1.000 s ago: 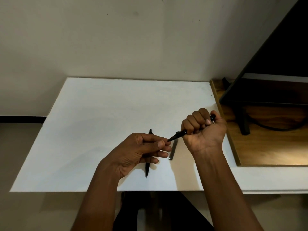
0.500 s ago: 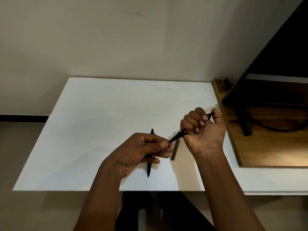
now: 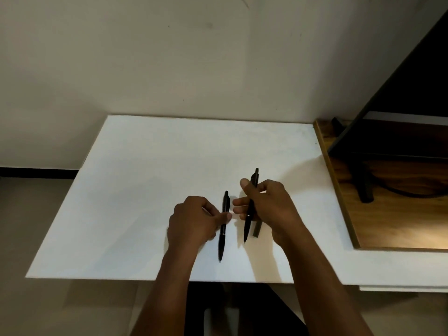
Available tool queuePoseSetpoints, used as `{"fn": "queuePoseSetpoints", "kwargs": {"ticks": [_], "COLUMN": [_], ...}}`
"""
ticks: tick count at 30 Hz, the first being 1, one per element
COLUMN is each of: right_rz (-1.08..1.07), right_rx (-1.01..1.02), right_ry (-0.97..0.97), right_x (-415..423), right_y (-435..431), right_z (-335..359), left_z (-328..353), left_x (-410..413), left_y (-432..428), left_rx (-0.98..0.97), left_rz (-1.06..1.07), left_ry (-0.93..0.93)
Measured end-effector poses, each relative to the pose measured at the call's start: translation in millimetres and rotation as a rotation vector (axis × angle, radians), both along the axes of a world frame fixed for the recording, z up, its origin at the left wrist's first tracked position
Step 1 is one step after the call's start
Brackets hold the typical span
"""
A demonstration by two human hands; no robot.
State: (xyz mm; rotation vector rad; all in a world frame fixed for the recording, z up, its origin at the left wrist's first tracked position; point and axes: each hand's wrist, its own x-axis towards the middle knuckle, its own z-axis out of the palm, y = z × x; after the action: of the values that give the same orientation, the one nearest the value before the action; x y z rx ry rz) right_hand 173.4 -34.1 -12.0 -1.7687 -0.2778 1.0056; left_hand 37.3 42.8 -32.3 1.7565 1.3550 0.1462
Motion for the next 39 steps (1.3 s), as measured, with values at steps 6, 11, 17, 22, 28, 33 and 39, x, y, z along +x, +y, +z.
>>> {"fn": "queuePoseSetpoints", "kwargs": {"ticks": [6, 11, 17, 22, 28, 33, 39], "right_rz": [0.059, 0.089, 0.032, -0.003, 0.017, 0.009, -0.081], "right_rx": [-0.204, -0.305, -0.303, -0.274, -0.29, -0.276, -0.2], "right_ry": [-0.448, -0.584, -0.662, -0.664, -0.674, -0.648, -0.567], "right_x": [-10.8, -16.4, -29.9, -29.5, -24.8, -23.6, -1.1], "right_y": [3.2, 6.0, 11.8, 12.9, 12.1, 11.2, 3.7], "right_z": [-8.9, -15.6, -20.2, -26.7, -30.9, -28.7, -15.4], "left_z": [-3.6, -2.5, -3.4, -4.7, -6.2, -5.9, -7.7], "left_x": [6.1, 10.8, 10.7, 7.9, 7.5, 7.3, 9.1], "left_y": [-3.8, -5.8, -4.3, -4.0, -2.5, -2.9, -4.0], "left_rx": [0.081, 0.158, 0.135, 0.062, 0.02, 0.002, 0.042], "left_rz": [0.0, 0.053, 0.081, 0.097, 0.108, 0.111, 0.141], "left_ry": [0.046, 0.002, -0.06, -0.127, -0.151, -0.151, -0.161]}}
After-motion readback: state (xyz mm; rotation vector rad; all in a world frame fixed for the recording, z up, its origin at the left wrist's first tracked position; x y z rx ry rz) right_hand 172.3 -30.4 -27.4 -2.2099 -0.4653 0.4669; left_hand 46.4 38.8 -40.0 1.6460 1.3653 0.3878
